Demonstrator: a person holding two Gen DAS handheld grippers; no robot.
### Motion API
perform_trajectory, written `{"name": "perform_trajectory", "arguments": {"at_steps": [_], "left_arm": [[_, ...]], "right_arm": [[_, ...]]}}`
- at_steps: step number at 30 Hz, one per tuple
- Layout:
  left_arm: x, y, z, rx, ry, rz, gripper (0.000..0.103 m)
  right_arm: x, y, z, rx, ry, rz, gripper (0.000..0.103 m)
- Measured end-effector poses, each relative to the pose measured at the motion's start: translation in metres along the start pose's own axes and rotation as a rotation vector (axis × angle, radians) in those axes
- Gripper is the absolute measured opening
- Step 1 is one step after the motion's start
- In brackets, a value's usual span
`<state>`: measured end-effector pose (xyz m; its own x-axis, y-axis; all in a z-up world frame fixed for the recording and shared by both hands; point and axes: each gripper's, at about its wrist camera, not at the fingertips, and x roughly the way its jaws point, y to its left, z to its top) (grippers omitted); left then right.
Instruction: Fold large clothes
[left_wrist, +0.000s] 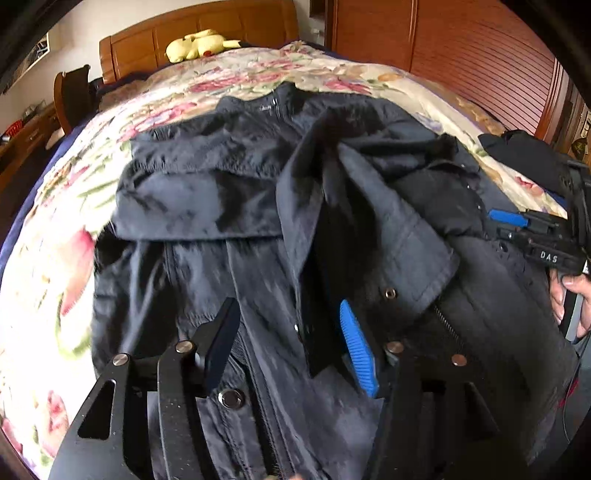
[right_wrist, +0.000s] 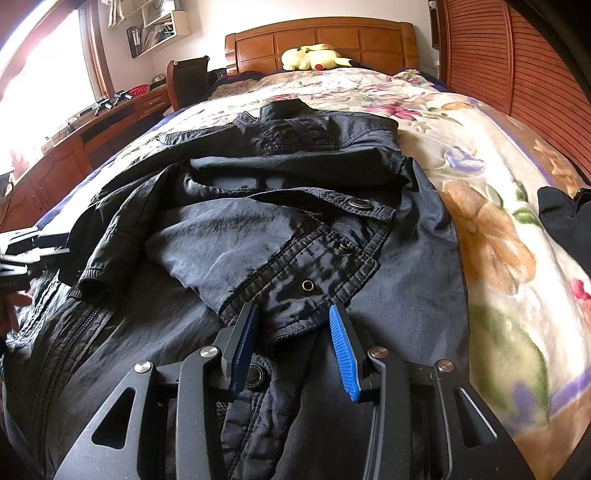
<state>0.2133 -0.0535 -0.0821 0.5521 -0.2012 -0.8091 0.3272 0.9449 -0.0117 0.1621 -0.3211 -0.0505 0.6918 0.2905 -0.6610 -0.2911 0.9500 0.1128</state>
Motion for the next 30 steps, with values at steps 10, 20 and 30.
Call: {"name": "perform_trajectory", "arguments": {"at_steps": [10, 20, 30], "left_arm": [[-0.002, -0.002, -0.005, -0.019, -0.027, -0.002, 0.057], [-0.008, 0.008, 0.003, -0.015, -0.091, 0.064, 0.009], [-0.021, 0.06, 0.052, -0.044, -0.159, 0.145, 0.007]], "right_arm": [[0.0, 0.0, 0.0, 0.0, 0.001, 0.0, 0.041], [0.0, 0.0, 0.0, 0.0, 0.0, -0.001, 0.041], [0.0, 0.0, 0.0, -0.001, 0.0, -0.001, 0.042]]}}
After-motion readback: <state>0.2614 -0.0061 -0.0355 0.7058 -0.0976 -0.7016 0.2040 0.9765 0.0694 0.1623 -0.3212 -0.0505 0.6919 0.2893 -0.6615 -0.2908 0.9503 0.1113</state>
